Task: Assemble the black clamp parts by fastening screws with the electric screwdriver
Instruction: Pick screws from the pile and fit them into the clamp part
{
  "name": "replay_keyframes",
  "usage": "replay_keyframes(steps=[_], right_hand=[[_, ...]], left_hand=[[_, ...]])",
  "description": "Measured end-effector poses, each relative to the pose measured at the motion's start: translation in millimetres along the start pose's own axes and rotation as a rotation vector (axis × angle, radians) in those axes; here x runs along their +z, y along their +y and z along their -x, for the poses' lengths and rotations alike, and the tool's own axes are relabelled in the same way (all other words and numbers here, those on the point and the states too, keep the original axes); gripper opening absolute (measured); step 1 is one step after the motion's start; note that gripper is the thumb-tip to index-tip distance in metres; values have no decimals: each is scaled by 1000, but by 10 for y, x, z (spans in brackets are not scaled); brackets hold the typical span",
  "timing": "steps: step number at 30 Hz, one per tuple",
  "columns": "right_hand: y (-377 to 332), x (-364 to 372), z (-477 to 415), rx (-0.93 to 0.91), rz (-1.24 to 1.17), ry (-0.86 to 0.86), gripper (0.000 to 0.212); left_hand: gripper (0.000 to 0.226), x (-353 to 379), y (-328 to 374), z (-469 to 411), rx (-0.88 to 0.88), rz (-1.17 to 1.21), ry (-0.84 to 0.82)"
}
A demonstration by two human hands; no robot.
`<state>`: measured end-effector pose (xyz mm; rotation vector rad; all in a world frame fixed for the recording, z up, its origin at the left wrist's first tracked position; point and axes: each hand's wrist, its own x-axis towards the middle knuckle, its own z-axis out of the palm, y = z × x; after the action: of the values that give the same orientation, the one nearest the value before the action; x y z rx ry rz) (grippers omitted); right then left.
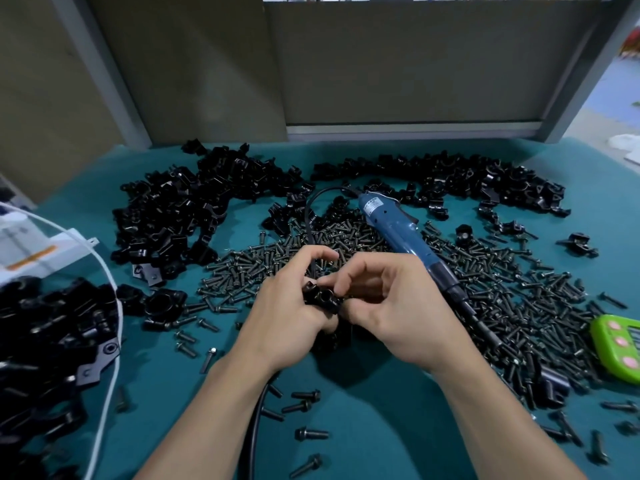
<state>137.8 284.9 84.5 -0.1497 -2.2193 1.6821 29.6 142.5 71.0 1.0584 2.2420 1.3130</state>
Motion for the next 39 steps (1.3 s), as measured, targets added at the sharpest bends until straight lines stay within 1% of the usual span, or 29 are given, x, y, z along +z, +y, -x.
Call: replay_keyframes(steps=[2, 5, 6, 9, 10, 14, 17, 22, 26, 31, 34, 39], right_hand=[[-6, -33, -4, -15, 2, -1, 39], [-38, -85, -3, -37, 65, -79, 52], [-35, -102, -6, -41, 90, -72, 52], [-5, -123, -12, -57, 59, 57, 45], [-1, -114, -15, -63, 47, 65, 45], [5, -123, -25, -35, 15, -68, 43], [21, -143, -32, 13, -51, -101, 41], [37, -77, -38, 12, -137, -80, 44], [70, -31, -18, 72, -243, -70, 43], [32, -41, -4, 118, -198, -60, 44], [30, -34, -3, 123, -188, -68, 44], [38, -22, -8, 128, -135, -103, 38]], left_hand=[[79, 5, 25, 8, 9, -19, -8], [82, -1, 63, 21, 35, -31, -29], [84, 2, 66, 27, 41, -25, -36], [89, 26, 83, 51, 84, 6, -43], [91, 28, 88, 57, 103, 14, -39], [102, 8, 101, 73, 125, 59, -61], [106, -1, 107, 80, 115, 85, -104], [102, -5, 130, 107, 144, 166, -117], [96, -21, 111, 121, 144, 249, -80], [96, -4, 86, 132, 146, 272, -97], [95, -20, 64, 116, 144, 259, -79], [85, -48, 48, 101, 162, 304, -69]])
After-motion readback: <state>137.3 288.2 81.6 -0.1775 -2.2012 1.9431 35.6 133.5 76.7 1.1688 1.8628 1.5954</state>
